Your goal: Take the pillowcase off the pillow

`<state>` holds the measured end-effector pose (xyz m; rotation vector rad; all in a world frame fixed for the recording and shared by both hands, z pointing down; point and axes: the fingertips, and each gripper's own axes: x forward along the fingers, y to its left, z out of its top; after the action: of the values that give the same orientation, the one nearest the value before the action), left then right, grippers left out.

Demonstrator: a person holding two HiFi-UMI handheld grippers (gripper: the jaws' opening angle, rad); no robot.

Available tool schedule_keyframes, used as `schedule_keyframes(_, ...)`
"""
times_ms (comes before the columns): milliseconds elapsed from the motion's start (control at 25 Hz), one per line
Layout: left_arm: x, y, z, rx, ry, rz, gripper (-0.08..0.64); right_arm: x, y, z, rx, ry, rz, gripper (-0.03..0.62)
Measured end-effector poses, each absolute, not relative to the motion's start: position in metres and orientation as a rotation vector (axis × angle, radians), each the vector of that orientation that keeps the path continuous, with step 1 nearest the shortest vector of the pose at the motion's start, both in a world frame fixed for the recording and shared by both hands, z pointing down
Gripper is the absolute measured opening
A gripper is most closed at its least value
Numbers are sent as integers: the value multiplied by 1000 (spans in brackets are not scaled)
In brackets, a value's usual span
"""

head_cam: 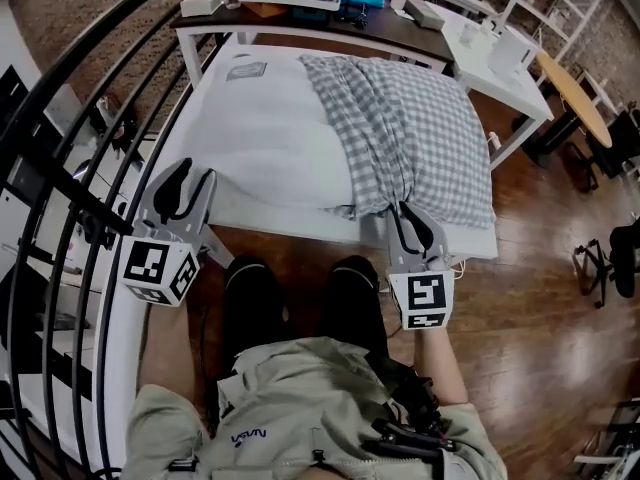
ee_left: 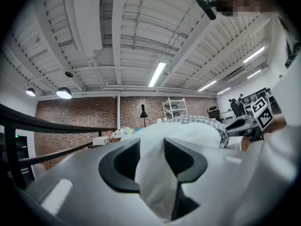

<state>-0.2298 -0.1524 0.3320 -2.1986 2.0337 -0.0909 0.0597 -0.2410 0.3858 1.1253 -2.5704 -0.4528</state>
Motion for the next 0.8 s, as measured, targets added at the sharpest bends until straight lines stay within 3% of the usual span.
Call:
schedule_keyframes(280, -204, -171, 246, -2126, 1846, 37, 141, 43, -216, 287, 1035, -2823, -655, 71)
schedule_keyframes(360, -198, -204, 240, -2158, 1821, -27, 185, 33, -229, 267, 1027, -2818, -711, 71)
schedule_keyframes(640, -174, -331, 296, -2330, 1854, -489, 301, -19, -298, 229, 972, -2815, -633, 83)
schedule_keyframes(760, -174, -341, 332, -2430, 1906, -486, 286, -41, -314, 232, 916, -2761, -628, 94)
schedule_keyframes(800, -169, -338, 341, -2460, 1904, -465, 239, -47, -318, 233, 903, -2747, -634, 97)
